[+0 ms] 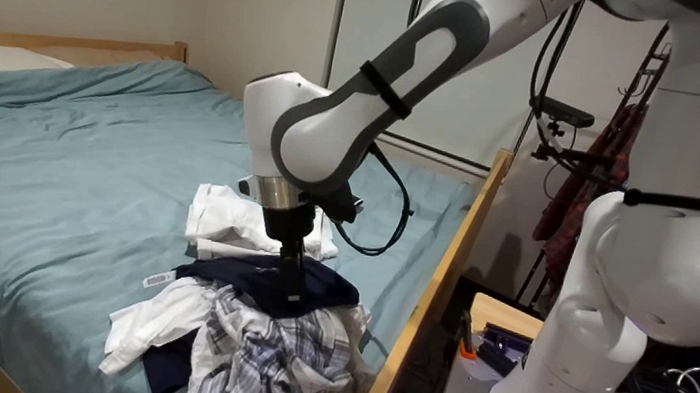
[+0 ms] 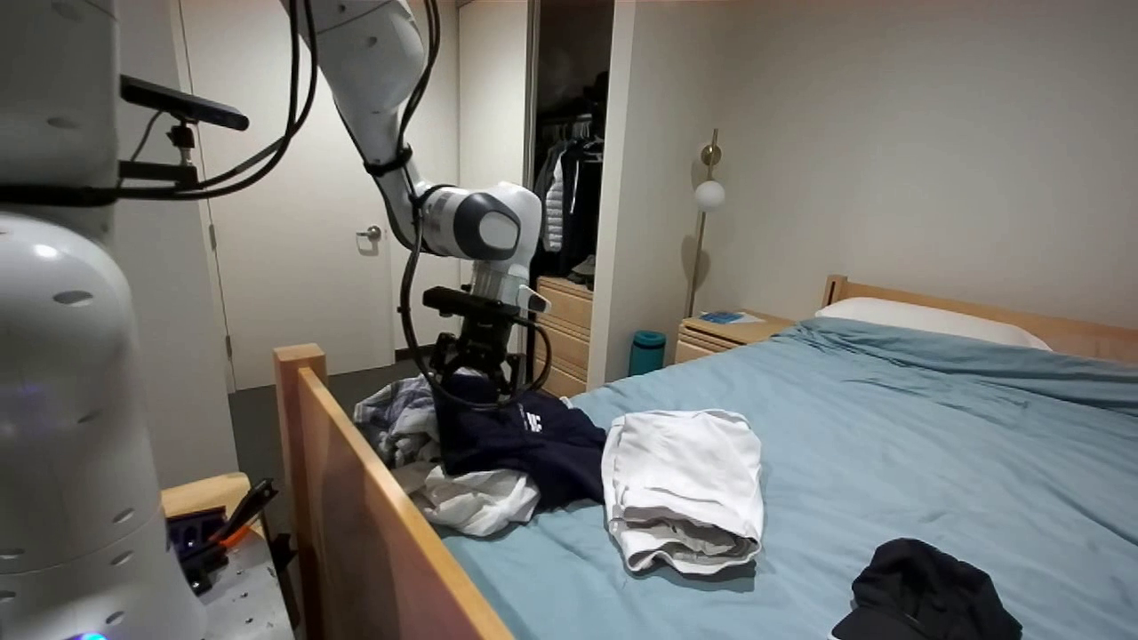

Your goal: Arrange the clothes together

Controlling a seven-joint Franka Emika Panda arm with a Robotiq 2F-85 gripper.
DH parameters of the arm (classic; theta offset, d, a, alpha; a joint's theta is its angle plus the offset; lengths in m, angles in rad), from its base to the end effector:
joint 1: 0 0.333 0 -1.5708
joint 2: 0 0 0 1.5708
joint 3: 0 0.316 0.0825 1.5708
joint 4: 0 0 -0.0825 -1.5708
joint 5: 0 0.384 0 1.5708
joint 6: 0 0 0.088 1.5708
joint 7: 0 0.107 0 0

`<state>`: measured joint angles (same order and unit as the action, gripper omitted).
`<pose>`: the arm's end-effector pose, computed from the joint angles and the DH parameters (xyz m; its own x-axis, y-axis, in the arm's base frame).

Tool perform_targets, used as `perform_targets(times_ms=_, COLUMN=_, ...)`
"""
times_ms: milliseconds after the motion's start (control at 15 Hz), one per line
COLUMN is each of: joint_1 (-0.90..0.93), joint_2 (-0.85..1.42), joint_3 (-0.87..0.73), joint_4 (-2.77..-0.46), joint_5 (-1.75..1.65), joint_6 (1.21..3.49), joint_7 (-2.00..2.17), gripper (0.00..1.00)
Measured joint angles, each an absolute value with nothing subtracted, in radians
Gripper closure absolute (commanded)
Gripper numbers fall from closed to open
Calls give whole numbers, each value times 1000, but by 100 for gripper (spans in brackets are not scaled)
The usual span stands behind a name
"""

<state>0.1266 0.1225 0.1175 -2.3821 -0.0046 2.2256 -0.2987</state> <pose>0.4563 0.1143 0.2502 0.8185 0.5129 -0.2590 0.5077 -0.8566 -0.0919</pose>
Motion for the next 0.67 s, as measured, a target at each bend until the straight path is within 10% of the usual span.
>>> perform_targets(times_ms=667, joint_1=163, joint_2=-75, joint_3=162, joint_4=-2558, joint_5=-41, joint_6=2328, joint_7=-203, gripper=0)
